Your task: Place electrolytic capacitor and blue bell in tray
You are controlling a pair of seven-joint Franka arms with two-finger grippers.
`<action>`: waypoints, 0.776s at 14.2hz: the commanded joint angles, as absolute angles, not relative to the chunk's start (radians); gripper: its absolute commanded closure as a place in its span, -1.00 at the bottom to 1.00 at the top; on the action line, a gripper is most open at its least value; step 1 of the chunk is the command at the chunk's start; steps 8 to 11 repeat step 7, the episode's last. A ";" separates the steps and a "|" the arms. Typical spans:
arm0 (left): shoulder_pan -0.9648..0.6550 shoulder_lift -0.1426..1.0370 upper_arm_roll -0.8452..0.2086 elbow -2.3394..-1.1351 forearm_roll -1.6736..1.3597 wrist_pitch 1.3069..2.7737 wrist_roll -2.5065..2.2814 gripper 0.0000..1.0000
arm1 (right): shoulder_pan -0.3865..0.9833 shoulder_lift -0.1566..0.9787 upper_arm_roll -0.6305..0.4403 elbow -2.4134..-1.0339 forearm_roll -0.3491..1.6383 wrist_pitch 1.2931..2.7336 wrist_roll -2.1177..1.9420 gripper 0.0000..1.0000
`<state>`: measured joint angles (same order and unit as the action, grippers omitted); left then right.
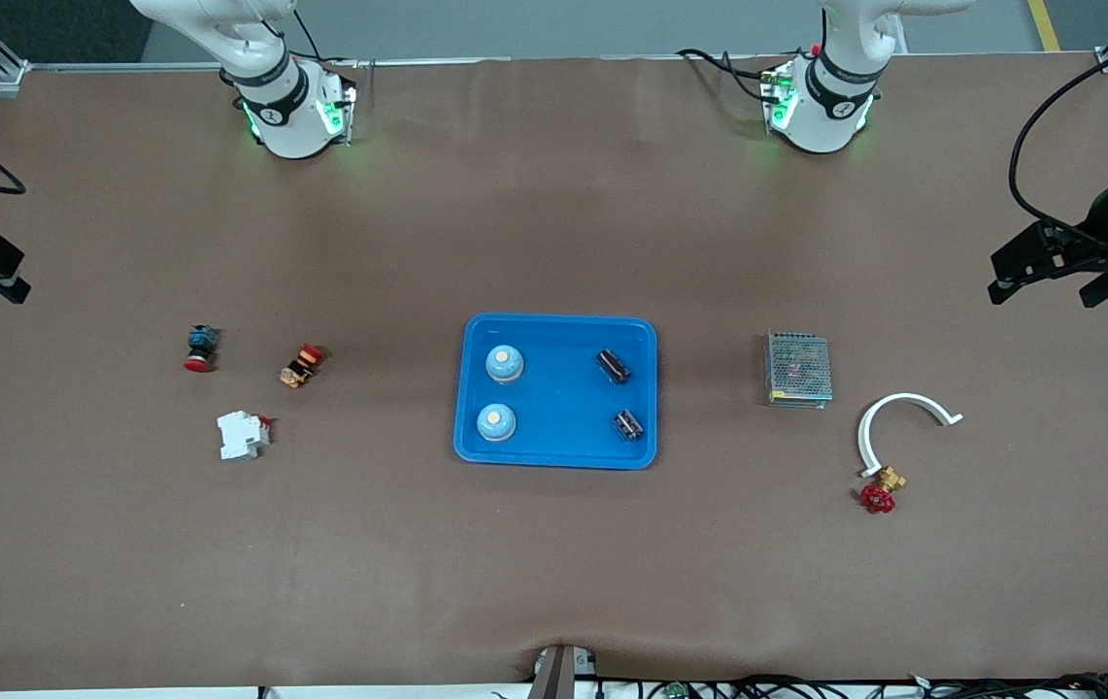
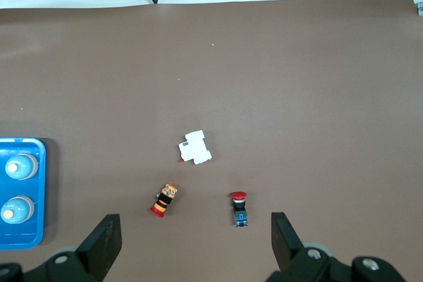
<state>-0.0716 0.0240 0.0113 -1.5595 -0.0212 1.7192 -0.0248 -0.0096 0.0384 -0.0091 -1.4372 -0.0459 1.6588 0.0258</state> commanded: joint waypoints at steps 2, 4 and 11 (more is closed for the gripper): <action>-0.064 0.031 0.006 -1.534 -0.012 1.695 -0.060 -1.00 | -0.021 0.040 -0.005 -1.433 -0.032 1.657 0.012 -1.00; -0.066 0.031 0.006 -1.534 -0.012 1.690 -0.058 -1.00 | -0.020 0.040 -0.005 -1.434 -0.032 1.655 0.011 -1.00; -0.066 0.032 0.006 -1.534 -0.012 1.690 -0.058 -1.00 | -0.018 0.040 -0.006 -1.434 -0.041 1.657 0.008 -1.00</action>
